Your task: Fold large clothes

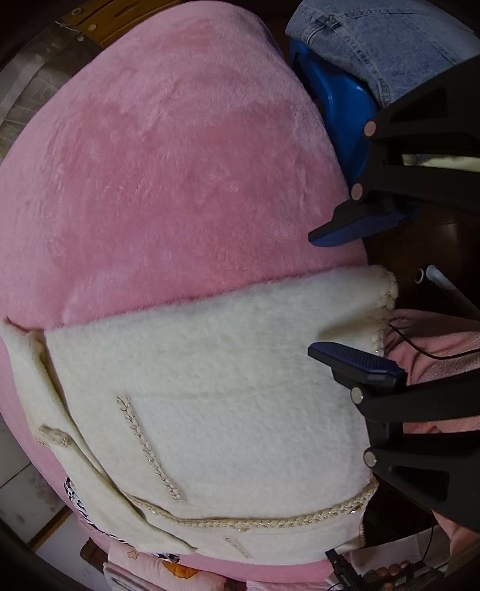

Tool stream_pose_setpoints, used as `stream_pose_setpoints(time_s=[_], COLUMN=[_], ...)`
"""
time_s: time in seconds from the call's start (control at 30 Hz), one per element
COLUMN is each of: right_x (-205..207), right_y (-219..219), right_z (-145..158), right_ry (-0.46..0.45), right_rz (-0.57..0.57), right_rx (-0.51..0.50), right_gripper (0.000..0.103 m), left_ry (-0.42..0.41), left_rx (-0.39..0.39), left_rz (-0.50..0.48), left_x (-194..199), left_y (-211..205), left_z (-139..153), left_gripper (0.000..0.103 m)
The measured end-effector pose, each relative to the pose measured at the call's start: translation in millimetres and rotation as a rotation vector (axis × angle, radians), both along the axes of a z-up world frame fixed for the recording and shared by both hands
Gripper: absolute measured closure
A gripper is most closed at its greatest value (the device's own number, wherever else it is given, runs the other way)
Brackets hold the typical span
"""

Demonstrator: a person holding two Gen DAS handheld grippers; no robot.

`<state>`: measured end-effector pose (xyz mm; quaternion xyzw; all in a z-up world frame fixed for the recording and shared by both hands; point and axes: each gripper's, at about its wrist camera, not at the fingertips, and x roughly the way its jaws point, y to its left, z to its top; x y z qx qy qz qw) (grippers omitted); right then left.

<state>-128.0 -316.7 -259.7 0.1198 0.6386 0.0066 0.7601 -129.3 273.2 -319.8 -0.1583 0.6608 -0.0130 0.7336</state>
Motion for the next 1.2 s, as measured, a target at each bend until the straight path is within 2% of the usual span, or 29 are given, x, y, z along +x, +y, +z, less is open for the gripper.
stream_pose_setpoints(time_s=[0.2, 0.47, 0.5, 0.53, 0.6, 0.63, 0.67, 0.77, 0.83, 0.97, 1.1, 1.2], right_x=[18.2, 27.1, 26.0, 26.9, 29.2, 33.4, 34.4, 35.0, 33.8, 37.4, 52.2, 66.9], right_y=[14.2, 7.6, 9.5, 10.2, 16.6, 30.3, 34.6, 53.2, 62.4, 70.9, 68.7, 62.2], right_z=[-14.4, -28.2, -28.1, -27.8, -26.1, -21.9, -18.3, -4.1, 9.4, 48.0, 93.0, 122.7], right_ry=[0.017, 0.030, 0.036, 0.047, 0.072, 0.081, 0.085, 0.090, 0.082, 0.058, 0.012, -0.038], right_rz=[0.105, 0.124, 0.124, 0.129, 0.150, 0.176, 0.200, 0.297, 0.346, 0.389, 0.384, 0.321], right_rx=[0.018, 0.032, 0.034, 0.049, 0.056, 0.055, 0.050, -0.047, -0.066, -0.020, 0.091, 0.210], right_gripper=[0.049, 0.049, 0.051, 0.058, 0.074, 0.088, 0.091, 0.092, 0.093, 0.093, 0.093, 0.093], left_ry=[0.004, 0.038, 0.045, 0.059, 0.077, 0.086, 0.095, 0.107, 0.105, 0.071, 0.018, -0.043], left_rx=[0.002, 0.006, 0.011, 0.026, 0.036, 0.044, 0.038, 0.064, 0.026, -0.097, -0.226, -0.333], left_rz=[0.014, 0.014, 0.014, 0.010, -0.013, -0.026, -0.053, -0.125, -0.144, -0.111, -0.049, 0.041], left_x=[-16.5, 8.2, 9.0, 10.1, 13.4, 14.6, 15.7, 19.9, 23.2, 35.5, 59.4, 87.9], left_y=[0.4, -3.0, -2.8, -3.3, -8.1, -10.9, -16.1, -32.4, -37.8, -39.2, -42.3, -39.4], left_z=[-7.6, -26.1, -28.0, -29.0, -26.3, -24.0, -19.5, -3.6, 11.1, 49.3, 91.9, 126.5], left_gripper=[0.043, 0.036, 0.036, 0.037, 0.056, 0.065, 0.089, 0.094, 0.094, 0.095, 0.095, 0.095])
